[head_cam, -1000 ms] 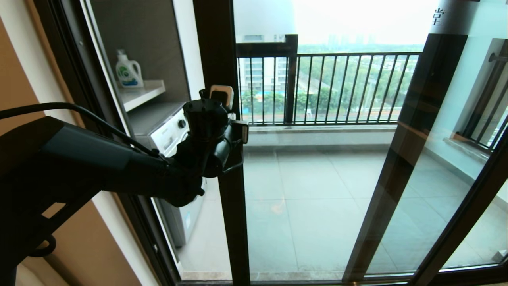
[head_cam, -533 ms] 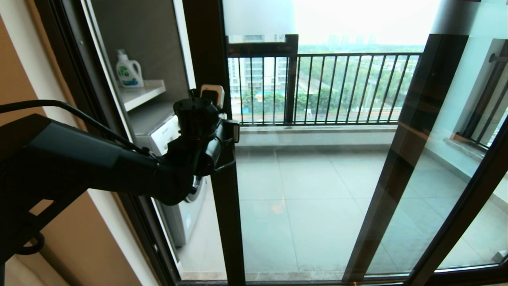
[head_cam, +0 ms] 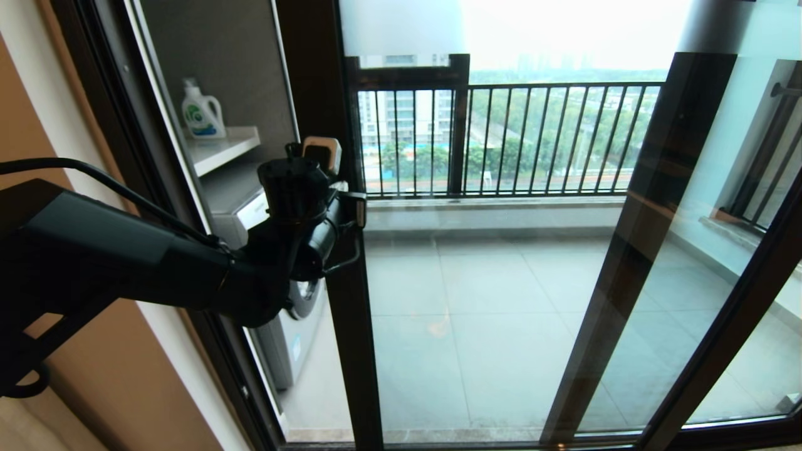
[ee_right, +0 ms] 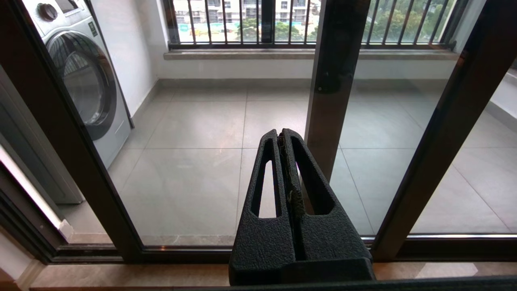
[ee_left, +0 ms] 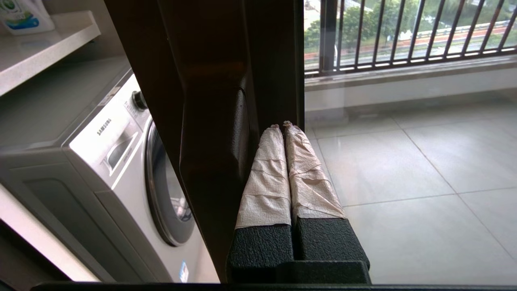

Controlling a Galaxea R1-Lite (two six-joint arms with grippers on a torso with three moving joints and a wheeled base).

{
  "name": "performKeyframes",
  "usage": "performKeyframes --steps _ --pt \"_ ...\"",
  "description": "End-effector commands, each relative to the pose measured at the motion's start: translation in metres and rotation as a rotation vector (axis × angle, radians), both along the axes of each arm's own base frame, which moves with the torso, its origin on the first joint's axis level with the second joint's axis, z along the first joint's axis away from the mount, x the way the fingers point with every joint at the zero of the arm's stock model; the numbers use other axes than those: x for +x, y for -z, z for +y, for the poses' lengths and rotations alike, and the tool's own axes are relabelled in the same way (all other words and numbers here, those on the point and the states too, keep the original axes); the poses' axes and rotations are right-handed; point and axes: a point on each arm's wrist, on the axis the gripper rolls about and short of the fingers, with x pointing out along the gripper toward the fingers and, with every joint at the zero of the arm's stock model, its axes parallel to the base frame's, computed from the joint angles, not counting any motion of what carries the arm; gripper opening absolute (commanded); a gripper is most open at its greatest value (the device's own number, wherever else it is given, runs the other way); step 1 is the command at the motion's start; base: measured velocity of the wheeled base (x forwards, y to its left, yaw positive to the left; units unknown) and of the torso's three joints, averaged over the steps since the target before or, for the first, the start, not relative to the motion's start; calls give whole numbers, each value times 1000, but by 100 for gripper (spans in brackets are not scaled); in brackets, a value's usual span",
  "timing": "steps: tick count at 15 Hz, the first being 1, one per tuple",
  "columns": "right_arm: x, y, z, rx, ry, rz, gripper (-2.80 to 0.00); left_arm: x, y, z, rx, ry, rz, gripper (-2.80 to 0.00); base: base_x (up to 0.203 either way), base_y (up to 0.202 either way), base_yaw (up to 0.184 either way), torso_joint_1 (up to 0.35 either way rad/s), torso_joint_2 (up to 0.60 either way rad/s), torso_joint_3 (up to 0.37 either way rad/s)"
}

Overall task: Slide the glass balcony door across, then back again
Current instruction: Close the slid door

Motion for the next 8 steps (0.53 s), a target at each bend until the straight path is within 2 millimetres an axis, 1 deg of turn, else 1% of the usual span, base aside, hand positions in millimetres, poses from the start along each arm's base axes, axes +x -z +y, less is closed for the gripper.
performKeyframes --steps 1,3,6,8 --pt "1 3 0 -1 -1 13 -280 -3 -4 6 -5 -17 -10 -280 0 0 0 0 0 0" --pt "1 3 0 -1 -1 13 -280 -5 -1 8 0 -16 4 -280 0 0 0 0 0 0" --pt "1 3 0 -1 0 13 -280 -7 -2 11 -4 -22 5 -280 0 0 0 0 0 0" --pt "1 3 0 -1 -1 13 -280 -12 -1 14 0 -19 14 -280 0 0 0 0 0 0"
